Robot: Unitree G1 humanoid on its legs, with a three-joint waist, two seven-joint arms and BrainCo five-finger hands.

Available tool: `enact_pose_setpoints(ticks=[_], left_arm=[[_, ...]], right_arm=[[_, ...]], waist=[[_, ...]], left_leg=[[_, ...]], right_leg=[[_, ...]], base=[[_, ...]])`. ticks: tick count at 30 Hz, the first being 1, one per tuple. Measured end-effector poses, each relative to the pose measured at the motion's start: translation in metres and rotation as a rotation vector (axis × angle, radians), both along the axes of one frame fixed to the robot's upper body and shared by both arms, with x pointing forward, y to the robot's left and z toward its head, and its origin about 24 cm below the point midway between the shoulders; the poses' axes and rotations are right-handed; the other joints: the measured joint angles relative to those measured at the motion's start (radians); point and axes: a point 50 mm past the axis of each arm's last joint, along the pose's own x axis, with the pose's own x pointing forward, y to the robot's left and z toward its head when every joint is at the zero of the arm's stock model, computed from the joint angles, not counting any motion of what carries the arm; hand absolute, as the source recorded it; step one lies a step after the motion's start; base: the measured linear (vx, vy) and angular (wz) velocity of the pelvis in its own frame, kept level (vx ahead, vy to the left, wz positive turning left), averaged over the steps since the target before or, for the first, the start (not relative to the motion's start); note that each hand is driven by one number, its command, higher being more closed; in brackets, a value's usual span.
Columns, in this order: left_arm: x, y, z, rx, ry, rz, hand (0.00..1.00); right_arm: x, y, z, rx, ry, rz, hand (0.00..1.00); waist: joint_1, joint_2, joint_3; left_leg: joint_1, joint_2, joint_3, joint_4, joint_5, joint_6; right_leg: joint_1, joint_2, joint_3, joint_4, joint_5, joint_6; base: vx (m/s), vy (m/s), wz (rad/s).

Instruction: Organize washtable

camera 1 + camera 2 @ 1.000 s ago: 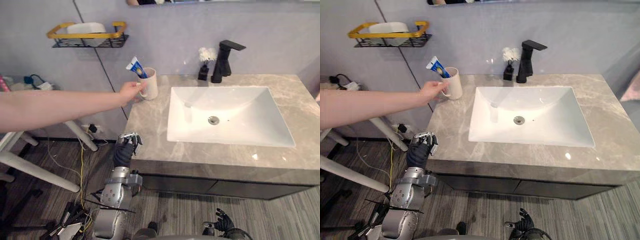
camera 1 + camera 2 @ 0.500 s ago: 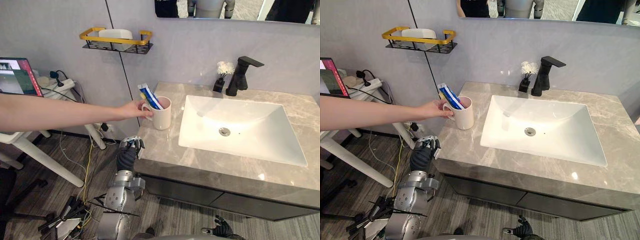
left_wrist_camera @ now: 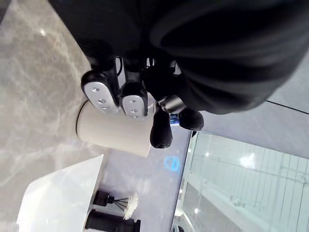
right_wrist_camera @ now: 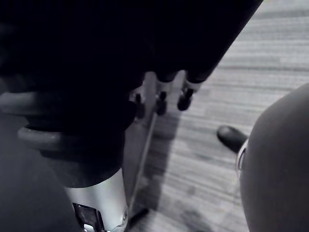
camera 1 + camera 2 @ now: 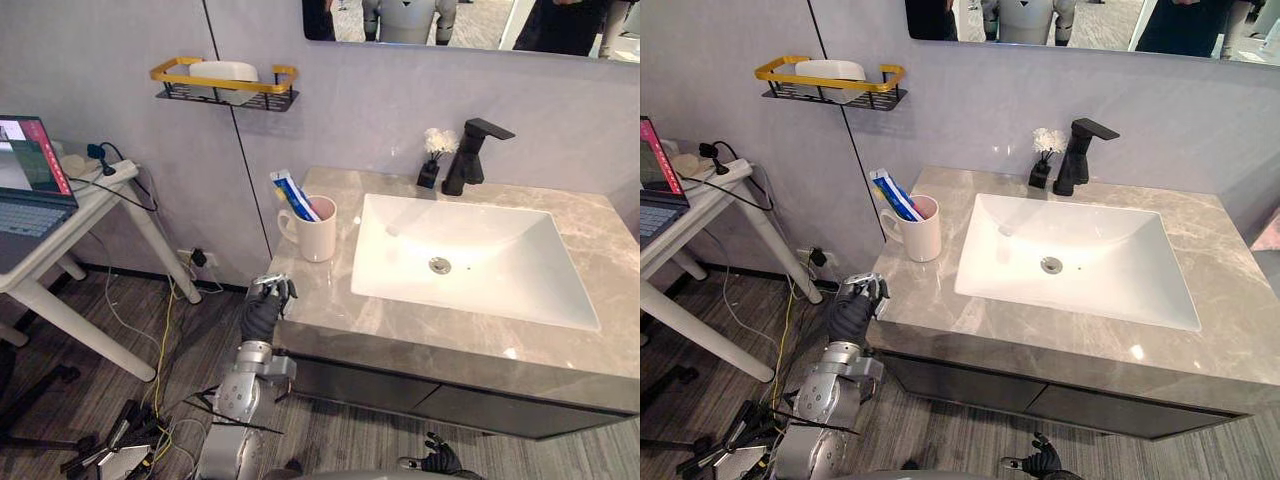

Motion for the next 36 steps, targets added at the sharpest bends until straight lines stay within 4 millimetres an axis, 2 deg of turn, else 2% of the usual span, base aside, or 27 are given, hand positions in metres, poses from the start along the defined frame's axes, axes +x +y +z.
enact_pose_setpoints(ticks=[4, 9, 14, 19, 24, 32, 36], left_arm=[[0.005, -0.011, -0.010, 0.039, 0.039, -0.093, 1.00], [0.019, -0.010, -0.018, 0.114, 0.063, -0.135, 1.00], [0.032, -0.010, -0.016, 0.147, 0.049, -0.139, 1.00], [0.045, 0.003, -0.002, 0.198, -0.001, -0.060, 1.00], [0.058, 0.017, 0.014, 0.203, -0.054, 0.029, 1.00], [0.058, 0.029, 0.030, 0.142, -0.107, 0.145, 1.00], [0.058, 0.034, 0.031, 0.131, -0.108, 0.174, 1.00]], right_arm=[[0.002, 0.001, 0.000, 0.002, -0.005, 0.003, 0.00], [0.008, 0.002, 0.001, -0.004, -0.017, 0.028, 0.00], [0.011, 0.002, 0.002, -0.004, -0.017, 0.049, 0.00], [0.019, 0.003, 0.003, 0.001, -0.034, 0.058, 0.00], [0.023, 0.005, 0.005, 0.005, -0.053, 0.062, 0.00], [0.027, 0.012, 0.007, 0.015, -0.075, 0.097, 0.00], [0.024, 0.011, 0.008, 0.013, -0.082, 0.099, 0.00]], waist=[[-0.017, -0.001, -0.005], [-0.051, 0.004, -0.007], [-0.055, 0.005, -0.003], [-0.079, -0.009, 0.020], [-0.078, -0.021, 0.038], [-0.072, -0.032, 0.049], [-0.051, -0.030, 0.055]], left_leg=[[0.015, 0.000, 0.024, -0.020, 0.002, -0.002], [0.033, 0.010, 0.045, -0.038, 0.002, -0.003], [0.031, 0.011, 0.069, -0.053, 0.003, -0.003], [0.022, 0.010, 0.075, -0.061, 0.003, -0.003], [-0.020, 0.010, 0.088, -0.045, 0.002, -0.003], [-0.055, 0.011, 0.095, -0.017, -0.001, -0.001], [-0.070, 0.012, 0.094, -0.007, -0.002, 0.001]], right_leg=[[-0.012, 0.005, 0.026, -0.004, 0.003, -0.001], [-0.021, 0.015, 0.044, -0.005, 0.002, -0.002], [-0.059, 0.017, 0.075, -0.005, 0.006, -0.005], [-0.080, 0.017, 0.086, -0.005, 0.005, -0.005], [-0.114, 0.014, 0.097, -0.004, 0.009, -0.005], [-0.140, 0.016, 0.110, -0.004, 0.019, -0.012], [-0.141, 0.016, 0.111, -0.004, 0.022, -0.013]], base=[[0.01, -0.004, -0.19], [0.03, -0.011, -0.17], [0.05, -0.004, -0.20], [0.03, -0.003, -0.07], [0.01, -0.001, -0.02], [-0.02, -0.010, -0.02], [-0.06, -0.012, 0.01]])
